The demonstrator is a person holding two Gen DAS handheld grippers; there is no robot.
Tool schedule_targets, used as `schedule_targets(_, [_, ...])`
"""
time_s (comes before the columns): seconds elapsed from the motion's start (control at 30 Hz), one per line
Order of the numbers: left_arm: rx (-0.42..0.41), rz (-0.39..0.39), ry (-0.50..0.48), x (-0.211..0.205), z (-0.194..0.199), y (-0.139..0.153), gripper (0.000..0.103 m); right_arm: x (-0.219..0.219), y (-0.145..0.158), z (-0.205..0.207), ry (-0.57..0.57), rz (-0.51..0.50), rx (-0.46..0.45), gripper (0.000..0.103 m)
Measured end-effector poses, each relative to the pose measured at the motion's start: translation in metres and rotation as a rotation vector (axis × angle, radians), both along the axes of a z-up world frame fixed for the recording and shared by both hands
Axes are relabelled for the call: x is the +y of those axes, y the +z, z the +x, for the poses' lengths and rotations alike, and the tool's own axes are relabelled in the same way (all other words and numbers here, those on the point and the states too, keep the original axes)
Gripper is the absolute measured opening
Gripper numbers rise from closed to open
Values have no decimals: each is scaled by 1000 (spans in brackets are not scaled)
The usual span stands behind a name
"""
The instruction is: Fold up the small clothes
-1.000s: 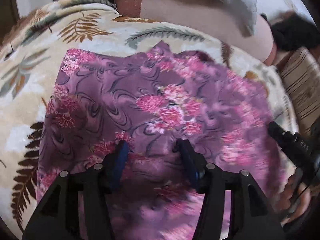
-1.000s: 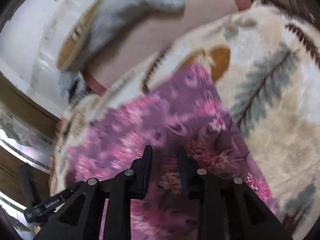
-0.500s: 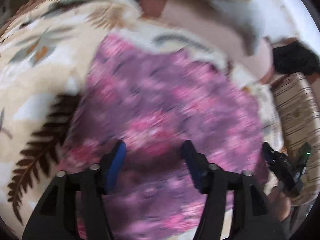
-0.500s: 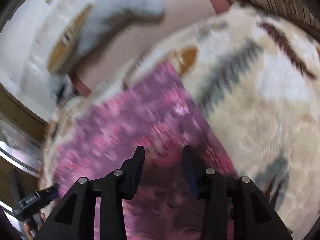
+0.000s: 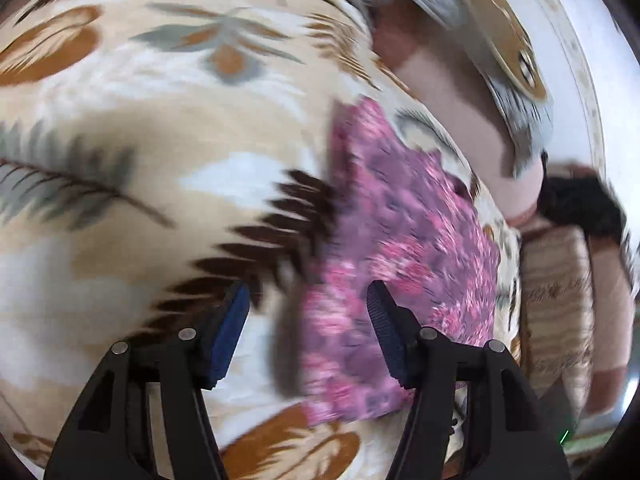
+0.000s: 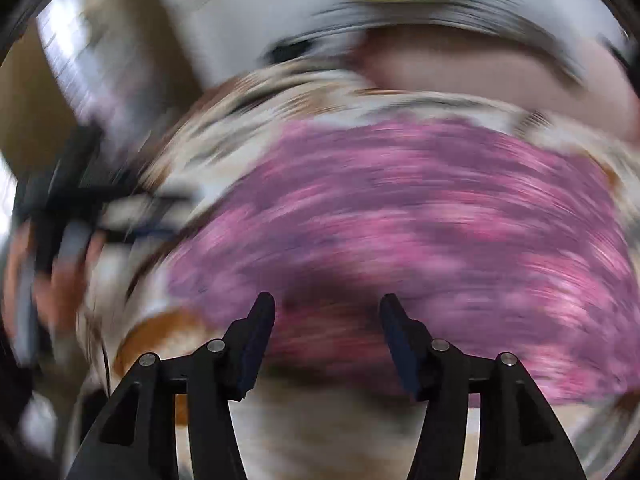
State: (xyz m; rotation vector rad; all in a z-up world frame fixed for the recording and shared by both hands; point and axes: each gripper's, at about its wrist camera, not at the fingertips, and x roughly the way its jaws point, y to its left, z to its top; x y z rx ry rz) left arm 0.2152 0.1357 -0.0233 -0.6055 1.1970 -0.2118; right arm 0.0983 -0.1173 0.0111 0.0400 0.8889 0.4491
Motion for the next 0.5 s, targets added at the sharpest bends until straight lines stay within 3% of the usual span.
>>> schedule_targets(0.2, [26,26,24,35,-13,-5,60,100,-14,-14,215,-271,-138,67])
schedule_targets(0.3, [27,27,28,44,-12,-5,60,135,-31,-3,221,-434,-206,69])
schedule_targets(0.4, [38,8,29,46,-7,-4,60,144,-34,14,174,-456,-254,65])
schedule_targets(0.5, [55,-48,17,43,3,-4,60,130,-32,39,103,-391,-196,18])
